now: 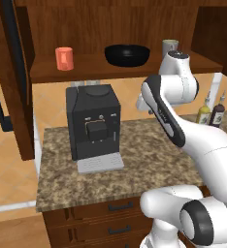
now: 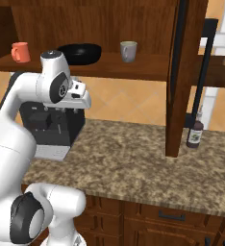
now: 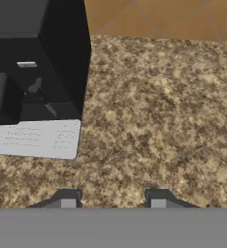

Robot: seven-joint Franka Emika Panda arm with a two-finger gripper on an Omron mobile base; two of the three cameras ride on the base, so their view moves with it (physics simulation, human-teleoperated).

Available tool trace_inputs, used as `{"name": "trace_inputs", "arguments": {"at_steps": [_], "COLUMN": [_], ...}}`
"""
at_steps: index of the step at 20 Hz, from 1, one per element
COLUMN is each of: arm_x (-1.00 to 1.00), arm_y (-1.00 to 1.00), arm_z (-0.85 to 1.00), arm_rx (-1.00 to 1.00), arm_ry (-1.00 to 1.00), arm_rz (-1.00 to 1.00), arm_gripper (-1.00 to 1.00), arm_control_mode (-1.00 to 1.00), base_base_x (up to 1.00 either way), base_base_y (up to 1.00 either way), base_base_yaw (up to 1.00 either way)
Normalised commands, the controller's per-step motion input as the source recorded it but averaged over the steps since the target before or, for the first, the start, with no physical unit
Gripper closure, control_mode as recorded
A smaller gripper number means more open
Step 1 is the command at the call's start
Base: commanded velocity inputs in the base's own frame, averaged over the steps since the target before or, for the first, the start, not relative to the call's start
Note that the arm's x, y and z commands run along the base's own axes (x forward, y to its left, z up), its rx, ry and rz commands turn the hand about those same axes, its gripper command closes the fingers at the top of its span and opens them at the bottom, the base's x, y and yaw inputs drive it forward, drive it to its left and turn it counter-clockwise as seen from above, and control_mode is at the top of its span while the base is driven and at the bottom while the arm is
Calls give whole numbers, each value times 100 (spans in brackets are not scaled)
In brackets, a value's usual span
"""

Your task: Gather all objects into one cabinet and sort the glasses and bowls to opposite sides.

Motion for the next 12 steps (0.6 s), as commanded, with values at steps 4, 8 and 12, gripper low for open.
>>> {"name": "trace_inputs", "arguments": {"at_steps": [4, 8, 12], "arm_x": [-21, -76, -68], "arm_y": [0, 0, -1], "arm_z": [-1, -7, -2], "arm_rx": [-2, -6, 0], "arm_ry": [-2, -13, -6], "arm_rz": [0, 0, -1], "arm_gripper": [-100, -100, -100], "arm_control_mode": [-100, -100, -100], "base_base_x": [0, 0, 0], "base_base_y": [0, 0, 0], "base_base_yaw": [0, 0, 0]}}
